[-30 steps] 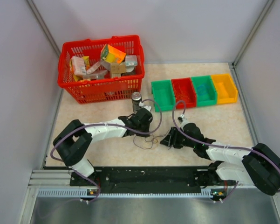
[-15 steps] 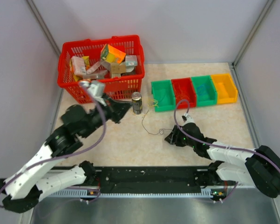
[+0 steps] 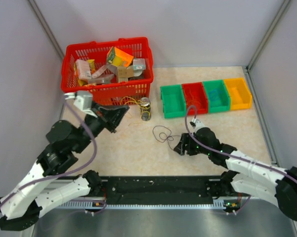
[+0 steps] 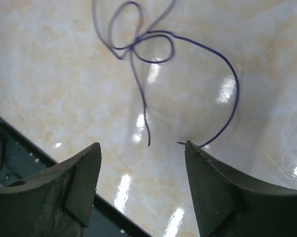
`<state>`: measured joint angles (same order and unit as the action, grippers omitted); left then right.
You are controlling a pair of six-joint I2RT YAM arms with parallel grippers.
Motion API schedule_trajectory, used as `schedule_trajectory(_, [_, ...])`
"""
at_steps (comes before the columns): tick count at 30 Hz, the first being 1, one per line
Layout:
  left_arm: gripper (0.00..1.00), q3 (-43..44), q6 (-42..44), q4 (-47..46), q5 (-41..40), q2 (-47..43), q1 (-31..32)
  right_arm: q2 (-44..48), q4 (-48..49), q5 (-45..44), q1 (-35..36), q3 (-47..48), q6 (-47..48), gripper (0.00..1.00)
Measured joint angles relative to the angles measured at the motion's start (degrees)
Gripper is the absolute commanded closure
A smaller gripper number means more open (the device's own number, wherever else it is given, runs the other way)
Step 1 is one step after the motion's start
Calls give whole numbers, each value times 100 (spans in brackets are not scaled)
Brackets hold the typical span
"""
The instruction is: Untangle the cables
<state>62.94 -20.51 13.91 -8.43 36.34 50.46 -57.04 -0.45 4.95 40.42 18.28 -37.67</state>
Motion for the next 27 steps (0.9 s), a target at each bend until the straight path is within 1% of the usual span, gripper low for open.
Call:
schedule_trajectory(2, [100,-212,-70,9,17,236,0,466,-452,114,46,256,247,23])
schedule_trajectory(5, [100,-551,-216,17,70,651,0,1462,-1123,4,81,789,520,23])
schedule_trajectory(8, [100,-669,-341,-63,221,1281,-2,2293,-1624,-417,83,1281,577,25])
schedule_trajectory(10, [100,-538,-356,-46,264,1917,-2,2743,-1932,-785,83,1493,540,27])
schedule_trajectory(12, [100,-136,-354,81,201,2662,0,3152,-2262,-1115,81,1580,431,28])
schedule_trajectory(14, [100,581,-334,245,-13,3617,0,3480,-2625,-1311,81,1587,304,28])
schedule_trajectory(18, [100,2332,-330,780,-909,5615,0,4085,-3147,-1508,83,1585,96,28])
schedule_trajectory(20, [100,2929,-304,975,-1427,6393,0,4378,-3329,-1587,83,1585,22,28])
schedule_trajectory(23, [100,3316,-160,1038,-2013,7184,-2,4706,-3589,-1694,83,1585,-52,28])
schedule_trajectory(27, [100,3565,37,1056,-2389,7844,-28,4986,-3866,-1829,83,1585,-125,28])
